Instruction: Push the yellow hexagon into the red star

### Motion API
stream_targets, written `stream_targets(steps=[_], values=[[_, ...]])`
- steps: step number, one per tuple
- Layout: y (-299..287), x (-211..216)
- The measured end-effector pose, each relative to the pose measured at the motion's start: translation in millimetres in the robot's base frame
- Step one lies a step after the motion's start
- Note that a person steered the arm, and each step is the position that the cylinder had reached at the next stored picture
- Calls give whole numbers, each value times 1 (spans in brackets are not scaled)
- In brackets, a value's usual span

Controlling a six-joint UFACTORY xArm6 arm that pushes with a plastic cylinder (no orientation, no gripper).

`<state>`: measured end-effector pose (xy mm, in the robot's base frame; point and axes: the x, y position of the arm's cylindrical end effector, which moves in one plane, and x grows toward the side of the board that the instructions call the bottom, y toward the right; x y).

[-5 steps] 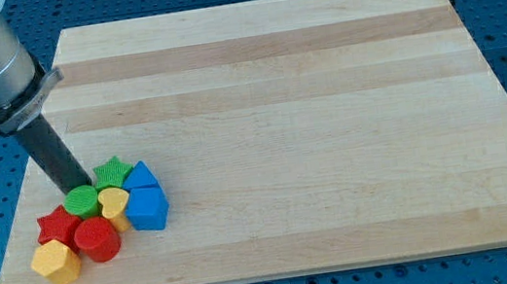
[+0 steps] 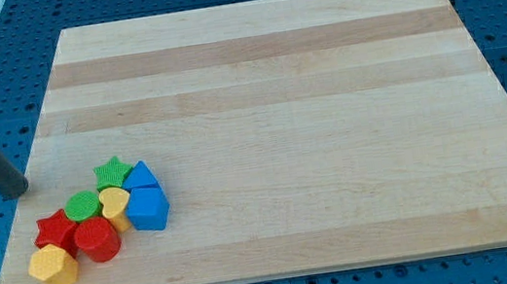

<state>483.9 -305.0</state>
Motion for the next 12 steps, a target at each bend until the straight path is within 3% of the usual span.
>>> stream_targets(steps=[1,3,4,8,12], values=[[0,19],[3,109],[3,130],[71,134],[68,117]])
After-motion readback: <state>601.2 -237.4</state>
